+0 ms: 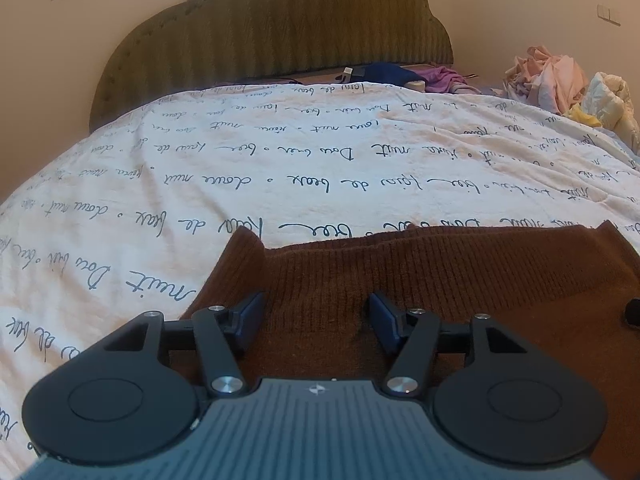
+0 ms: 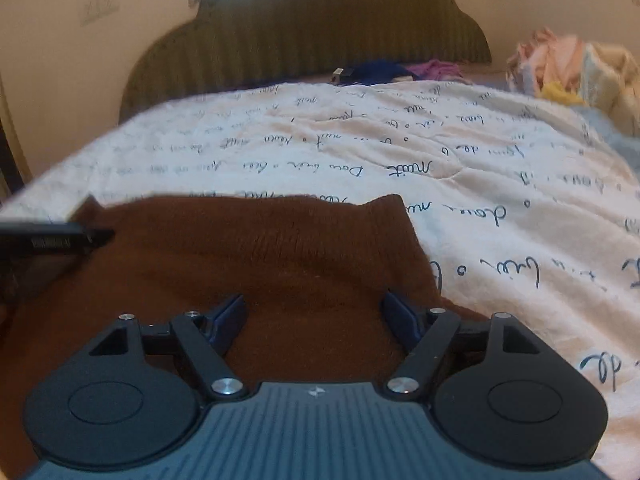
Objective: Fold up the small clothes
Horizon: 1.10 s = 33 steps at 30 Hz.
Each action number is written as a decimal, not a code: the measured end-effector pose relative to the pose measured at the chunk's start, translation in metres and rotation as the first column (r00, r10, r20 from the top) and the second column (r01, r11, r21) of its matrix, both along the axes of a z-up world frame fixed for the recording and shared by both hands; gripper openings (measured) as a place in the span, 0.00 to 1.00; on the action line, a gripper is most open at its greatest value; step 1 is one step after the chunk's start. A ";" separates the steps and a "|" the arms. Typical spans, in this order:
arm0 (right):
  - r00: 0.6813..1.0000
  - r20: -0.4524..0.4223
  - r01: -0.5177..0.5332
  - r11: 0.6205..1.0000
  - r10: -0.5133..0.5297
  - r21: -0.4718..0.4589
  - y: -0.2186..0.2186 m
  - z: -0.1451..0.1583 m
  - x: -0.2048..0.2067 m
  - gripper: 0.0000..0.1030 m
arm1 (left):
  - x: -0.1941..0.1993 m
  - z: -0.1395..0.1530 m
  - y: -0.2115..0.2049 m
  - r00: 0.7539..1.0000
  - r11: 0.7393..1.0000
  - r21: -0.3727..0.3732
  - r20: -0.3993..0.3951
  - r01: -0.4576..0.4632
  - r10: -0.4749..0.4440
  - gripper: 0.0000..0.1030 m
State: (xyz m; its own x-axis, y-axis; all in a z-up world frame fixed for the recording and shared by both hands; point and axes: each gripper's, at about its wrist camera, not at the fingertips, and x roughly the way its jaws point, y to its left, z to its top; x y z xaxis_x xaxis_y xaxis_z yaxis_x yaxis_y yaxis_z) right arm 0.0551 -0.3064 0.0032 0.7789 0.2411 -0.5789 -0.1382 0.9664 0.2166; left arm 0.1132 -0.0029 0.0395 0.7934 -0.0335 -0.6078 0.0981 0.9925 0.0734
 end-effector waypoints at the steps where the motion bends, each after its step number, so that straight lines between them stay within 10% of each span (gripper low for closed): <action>1: 1.000 0.009 0.017 0.999 -0.017 0.038 -0.003 -0.002 -0.002 0.74 | 0.000 0.000 -0.001 1.000 1.000 0.006 0.001 -0.001 0.001 0.59; 9: 1.000 0.019 0.009 1.000 -0.008 -0.022 0.013 -0.013 -0.004 0.74 | -0.055 0.036 0.000 0.997 0.998 -0.008 0.043 0.068 -0.068 0.67; 14: 1.000 0.022 0.009 1.000 -0.009 0.028 0.002 -0.013 -0.007 0.74 | -0.063 -0.004 0.014 0.996 0.995 0.026 0.003 0.091 -0.091 0.78; 20: 0.999 0.004 0.052 0.995 -0.053 0.087 -0.012 0.001 -0.009 0.74 | -0.084 0.019 0.032 0.998 0.998 0.008 0.020 0.058 -0.058 0.70; 28: 0.996 0.040 -0.065 0.982 0.073 -0.177 0.015 -0.005 -0.069 0.82 | -0.102 0.000 0.046 0.995 0.994 -0.037 0.014 0.104 -0.103 0.80; 33: 1.000 -0.011 -0.026 0.990 0.025 -0.142 0.005 0.018 -0.071 0.83 | -0.129 0.023 0.048 0.995 0.994 -0.038 0.024 0.100 -0.100 0.71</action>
